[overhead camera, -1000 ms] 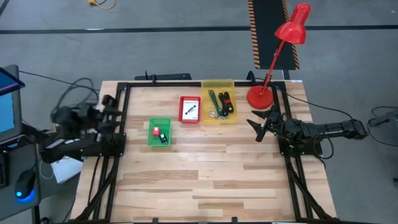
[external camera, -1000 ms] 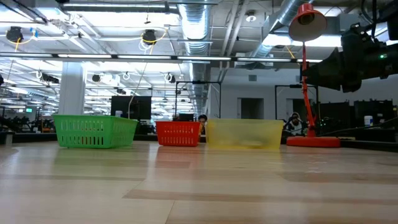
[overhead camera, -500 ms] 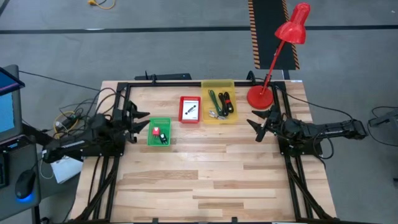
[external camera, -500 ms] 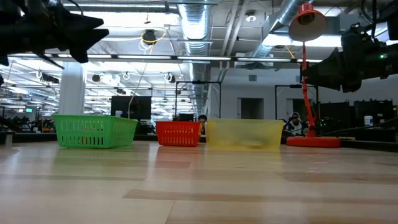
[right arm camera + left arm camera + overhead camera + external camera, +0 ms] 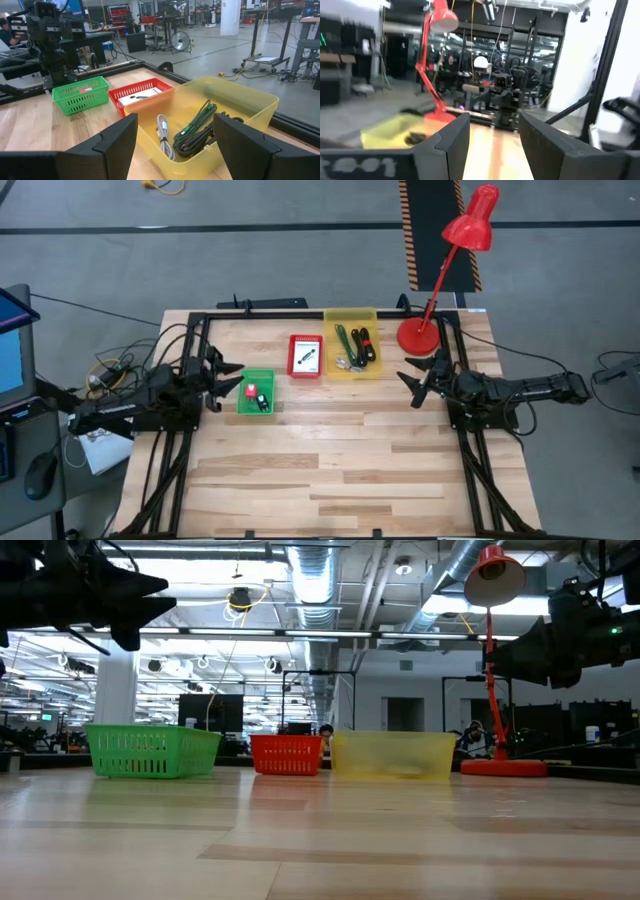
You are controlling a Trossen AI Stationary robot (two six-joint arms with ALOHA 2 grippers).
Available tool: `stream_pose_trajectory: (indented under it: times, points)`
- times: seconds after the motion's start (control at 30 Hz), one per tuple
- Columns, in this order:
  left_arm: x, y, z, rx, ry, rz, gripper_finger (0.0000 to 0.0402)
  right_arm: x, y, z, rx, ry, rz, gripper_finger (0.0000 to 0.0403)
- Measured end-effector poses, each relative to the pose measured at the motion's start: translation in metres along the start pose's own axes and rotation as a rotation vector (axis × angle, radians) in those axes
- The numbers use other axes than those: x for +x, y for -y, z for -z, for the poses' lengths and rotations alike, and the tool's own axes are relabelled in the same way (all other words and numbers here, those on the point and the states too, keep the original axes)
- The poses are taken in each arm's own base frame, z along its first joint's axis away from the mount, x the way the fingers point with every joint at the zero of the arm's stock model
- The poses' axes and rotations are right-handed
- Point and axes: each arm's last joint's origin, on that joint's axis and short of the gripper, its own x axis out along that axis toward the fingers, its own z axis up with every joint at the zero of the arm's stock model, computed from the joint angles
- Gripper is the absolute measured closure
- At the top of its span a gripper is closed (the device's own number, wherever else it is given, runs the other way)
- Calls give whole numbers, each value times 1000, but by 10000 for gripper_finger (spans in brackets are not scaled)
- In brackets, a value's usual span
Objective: Pick and place items into bin
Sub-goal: Return to Home Position
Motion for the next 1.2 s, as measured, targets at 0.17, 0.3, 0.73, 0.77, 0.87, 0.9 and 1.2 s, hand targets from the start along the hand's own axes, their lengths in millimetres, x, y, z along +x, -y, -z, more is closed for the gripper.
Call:
stream_pose_trajectory:
  times: [0.17, 0.3, 0.73, 0.77, 0.87, 0.9, 1.2]
  points:
    - [0, -1, 7, -125, -73, -17, 244, 0, 0, 0, 0, 0, 0, 148]
    - [-1, -3, 17, -137, -171, -40, 244, 0, 0, 0, 0, 0, 0, 148]
    - [-2, -4, 21, -136, -225, -93, 244, 0, 0, 0, 0, 0, 0, 148]
    - [-2, -4, 21, -136, -226, -93, 244, 0, 0, 0, 0, 0, 0, 148]
    - [-2, -4, 21, -137, -226, -93, 244, 0, 0, 0, 0, 0, 0, 148]
    - [-2, -4, 21, -137, -227, -92, 244, 0, 0, 0, 0, 0, 0, 148]
    - [-2, -4, 21, -137, -229, -90, 244, 0, 0, 0, 0, 0, 0, 148]
